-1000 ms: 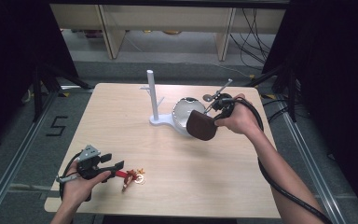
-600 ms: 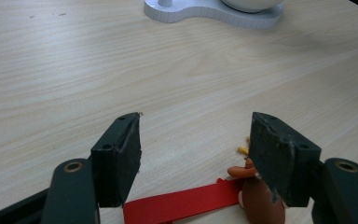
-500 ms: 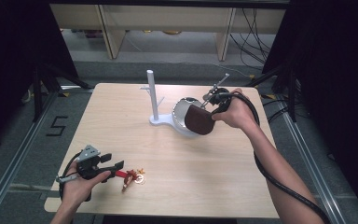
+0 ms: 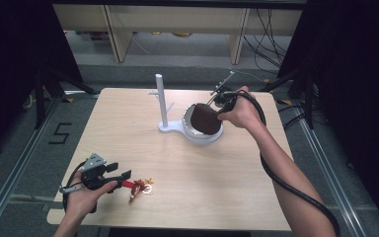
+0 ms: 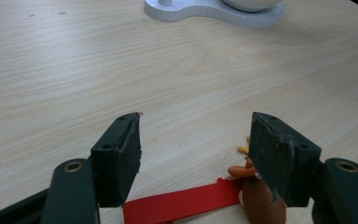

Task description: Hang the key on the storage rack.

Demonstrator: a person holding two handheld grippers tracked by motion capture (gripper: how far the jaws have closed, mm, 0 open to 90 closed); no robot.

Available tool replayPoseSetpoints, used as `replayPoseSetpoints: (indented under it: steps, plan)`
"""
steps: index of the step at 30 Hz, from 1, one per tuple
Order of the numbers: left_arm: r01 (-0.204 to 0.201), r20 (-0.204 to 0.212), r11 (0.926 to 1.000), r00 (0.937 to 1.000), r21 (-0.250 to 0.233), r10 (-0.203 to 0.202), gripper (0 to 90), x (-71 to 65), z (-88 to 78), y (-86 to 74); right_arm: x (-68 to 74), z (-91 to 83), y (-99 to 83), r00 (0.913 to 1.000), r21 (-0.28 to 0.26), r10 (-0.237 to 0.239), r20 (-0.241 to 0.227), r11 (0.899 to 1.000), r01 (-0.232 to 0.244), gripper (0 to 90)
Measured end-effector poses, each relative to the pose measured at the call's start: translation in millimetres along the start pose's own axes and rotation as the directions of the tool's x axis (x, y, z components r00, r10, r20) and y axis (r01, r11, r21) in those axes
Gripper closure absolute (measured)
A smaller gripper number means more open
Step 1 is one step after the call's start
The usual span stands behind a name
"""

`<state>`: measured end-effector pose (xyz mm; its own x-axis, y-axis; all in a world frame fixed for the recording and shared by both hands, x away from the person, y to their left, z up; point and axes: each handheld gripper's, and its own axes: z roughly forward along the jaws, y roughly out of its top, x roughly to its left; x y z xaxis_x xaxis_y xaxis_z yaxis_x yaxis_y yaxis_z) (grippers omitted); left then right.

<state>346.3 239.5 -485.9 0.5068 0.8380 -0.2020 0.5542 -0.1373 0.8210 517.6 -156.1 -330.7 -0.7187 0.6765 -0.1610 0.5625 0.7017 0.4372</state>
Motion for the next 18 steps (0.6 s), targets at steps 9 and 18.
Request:
replayPoseSetpoints:
  steps: [9, 18]
  plan:
    - [0.003, 0.002, 1.0, 1.0, 0.0, -0.003, 33.7, 0.0, 0.7, -0.3, 0.2, 8.4, 9.5, 0.9999, -0.007, -0.011, 0.006, 1.0, 0.011, 74.6]
    - [0.006, 0.0, 1.0, 1.0, 0.0, -0.006, 33.7, -0.3, 1.1, -0.7, -0.7, 23.0, 14.3, 0.9997, -0.019, -0.025, 0.007, 1.0, 0.025, 74.7]
